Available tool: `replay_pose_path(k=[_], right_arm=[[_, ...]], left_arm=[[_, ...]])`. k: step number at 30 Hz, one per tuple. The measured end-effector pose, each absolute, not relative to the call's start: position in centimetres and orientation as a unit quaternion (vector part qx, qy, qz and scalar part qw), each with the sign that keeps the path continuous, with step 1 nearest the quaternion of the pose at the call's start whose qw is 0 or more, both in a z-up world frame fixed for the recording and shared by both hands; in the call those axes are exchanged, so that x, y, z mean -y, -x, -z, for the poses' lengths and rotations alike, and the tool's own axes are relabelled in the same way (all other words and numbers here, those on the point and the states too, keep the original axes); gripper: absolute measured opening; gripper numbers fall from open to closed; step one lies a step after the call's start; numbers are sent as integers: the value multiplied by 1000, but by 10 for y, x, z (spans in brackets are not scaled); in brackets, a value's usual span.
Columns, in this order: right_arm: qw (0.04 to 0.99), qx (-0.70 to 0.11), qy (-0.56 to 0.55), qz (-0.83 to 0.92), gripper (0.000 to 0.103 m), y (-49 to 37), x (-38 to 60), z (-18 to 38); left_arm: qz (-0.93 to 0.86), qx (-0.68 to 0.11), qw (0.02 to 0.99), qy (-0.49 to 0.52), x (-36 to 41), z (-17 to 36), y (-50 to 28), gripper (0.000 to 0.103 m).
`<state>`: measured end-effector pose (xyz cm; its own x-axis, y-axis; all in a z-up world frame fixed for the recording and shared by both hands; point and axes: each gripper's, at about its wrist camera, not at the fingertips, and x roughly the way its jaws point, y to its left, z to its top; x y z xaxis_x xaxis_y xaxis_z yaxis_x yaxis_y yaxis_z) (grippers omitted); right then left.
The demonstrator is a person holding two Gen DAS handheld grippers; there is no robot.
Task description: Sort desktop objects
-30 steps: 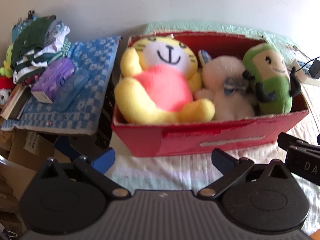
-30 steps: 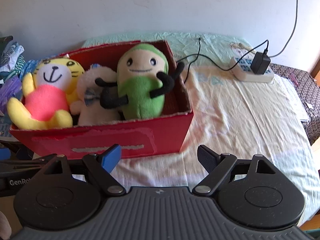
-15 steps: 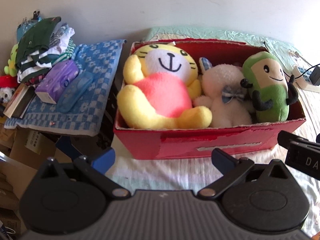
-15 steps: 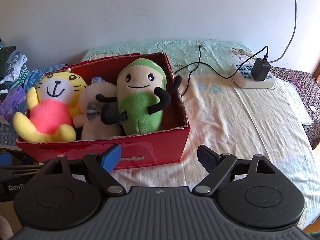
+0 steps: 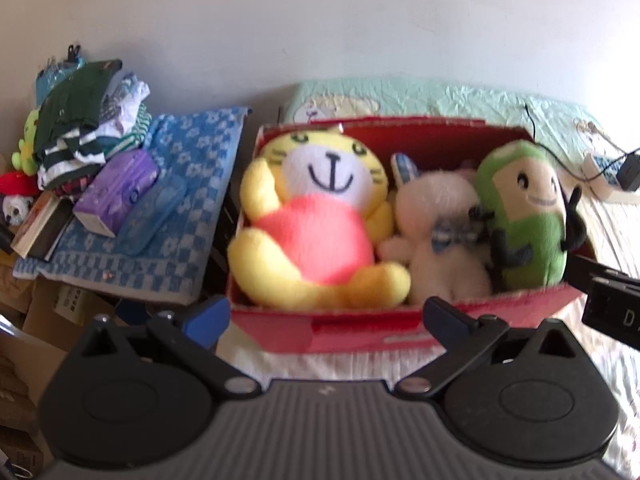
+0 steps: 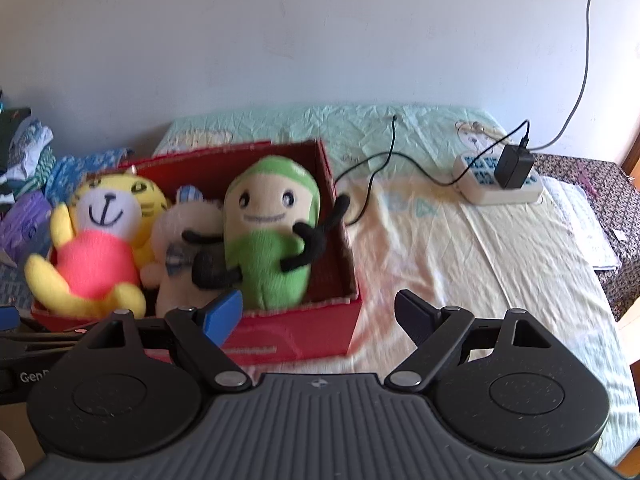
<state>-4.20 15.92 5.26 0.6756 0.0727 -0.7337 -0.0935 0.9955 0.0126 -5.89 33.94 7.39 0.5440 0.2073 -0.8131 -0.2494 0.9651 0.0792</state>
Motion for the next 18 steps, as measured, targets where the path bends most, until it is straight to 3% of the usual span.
replay_pose_path(k=[18], right_arm=[[911, -411, 11, -29, 85, 34, -158, -46]], left_arm=[[-121, -475, 871, 24, -339, -60, 48, 102]])
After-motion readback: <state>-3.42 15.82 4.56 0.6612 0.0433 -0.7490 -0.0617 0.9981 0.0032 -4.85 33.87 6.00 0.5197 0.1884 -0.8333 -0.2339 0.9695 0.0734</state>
